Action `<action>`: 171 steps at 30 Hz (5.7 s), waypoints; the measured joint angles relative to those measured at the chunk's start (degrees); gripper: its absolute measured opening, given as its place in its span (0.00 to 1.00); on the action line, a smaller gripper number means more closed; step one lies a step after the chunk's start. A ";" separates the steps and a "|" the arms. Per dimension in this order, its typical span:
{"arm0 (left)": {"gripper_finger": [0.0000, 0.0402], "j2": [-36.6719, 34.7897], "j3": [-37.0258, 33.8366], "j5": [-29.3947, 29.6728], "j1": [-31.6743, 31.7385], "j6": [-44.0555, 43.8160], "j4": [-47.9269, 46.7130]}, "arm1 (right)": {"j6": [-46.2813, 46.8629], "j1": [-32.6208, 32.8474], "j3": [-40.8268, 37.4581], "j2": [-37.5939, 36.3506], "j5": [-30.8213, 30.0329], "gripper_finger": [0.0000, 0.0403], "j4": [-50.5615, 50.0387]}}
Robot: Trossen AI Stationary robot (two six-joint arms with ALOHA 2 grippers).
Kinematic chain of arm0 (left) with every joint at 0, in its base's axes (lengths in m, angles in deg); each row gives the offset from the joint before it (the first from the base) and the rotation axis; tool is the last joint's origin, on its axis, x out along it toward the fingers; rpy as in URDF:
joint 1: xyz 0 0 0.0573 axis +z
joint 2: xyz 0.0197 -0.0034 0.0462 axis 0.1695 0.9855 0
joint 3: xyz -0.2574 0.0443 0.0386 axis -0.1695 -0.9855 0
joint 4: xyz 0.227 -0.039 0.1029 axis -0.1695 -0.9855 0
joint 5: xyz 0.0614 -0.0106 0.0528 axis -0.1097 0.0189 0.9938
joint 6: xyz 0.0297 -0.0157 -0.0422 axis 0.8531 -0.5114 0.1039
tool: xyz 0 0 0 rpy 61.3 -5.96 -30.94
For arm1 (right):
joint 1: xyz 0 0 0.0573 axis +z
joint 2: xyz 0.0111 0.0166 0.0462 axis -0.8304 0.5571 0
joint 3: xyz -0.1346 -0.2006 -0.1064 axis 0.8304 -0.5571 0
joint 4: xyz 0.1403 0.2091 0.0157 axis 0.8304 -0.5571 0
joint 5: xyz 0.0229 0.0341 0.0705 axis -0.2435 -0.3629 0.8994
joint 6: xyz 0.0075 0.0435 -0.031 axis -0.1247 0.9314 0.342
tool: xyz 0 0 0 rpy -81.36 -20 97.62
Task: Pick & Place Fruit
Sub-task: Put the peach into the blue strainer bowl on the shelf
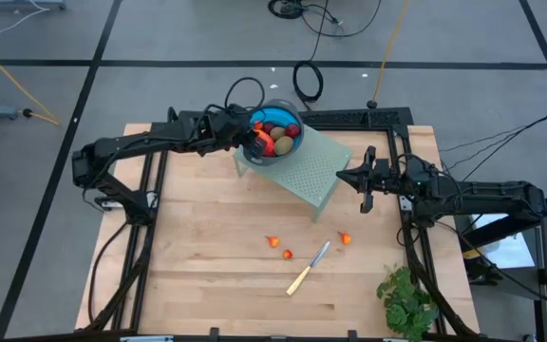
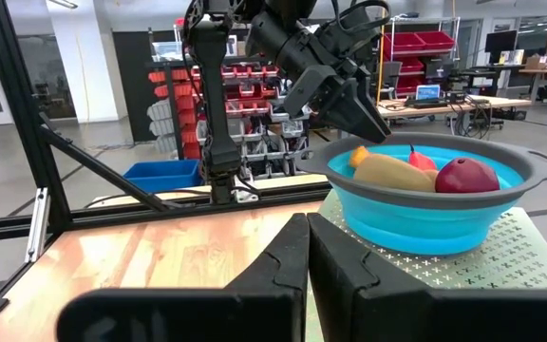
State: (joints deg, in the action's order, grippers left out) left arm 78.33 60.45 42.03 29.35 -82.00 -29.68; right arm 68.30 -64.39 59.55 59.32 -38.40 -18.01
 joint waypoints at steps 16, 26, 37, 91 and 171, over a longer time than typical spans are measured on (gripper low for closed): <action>0.44 -2.84 -0.07 -1.60 -1.80 1.07 -1.20 | 1.68 -0.02 0.02 -0.02 0.20 0.00 -0.49; 0.44 -5.38 0.00 -1.55 -7.15 5.60 -5.27 | 4.83 -0.02 0.00 -0.04 0.60 0.00 -7.17; 0.44 -8.29 0.00 -2.58 -12.49 6.38 -6.91 | 4.09 0.00 0.00 -0.03 9.25 0.00 -8.58; 0.44 -36.19 -28.99 -11.10 -15.36 8.31 11.32 | 7.48 0.11 0.02 0.05 9.20 0.00 -9.37; 0.44 -78.29 -68.78 -15.91 -16.41 12.55 22.75 | 15.50 15.67 28.49 16.05 5.54 0.00 -54.15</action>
State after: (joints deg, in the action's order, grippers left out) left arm 0.04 -8.33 26.12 12.94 -69.45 -6.93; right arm 83.80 -48.72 88.04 75.37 -32.86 -72.15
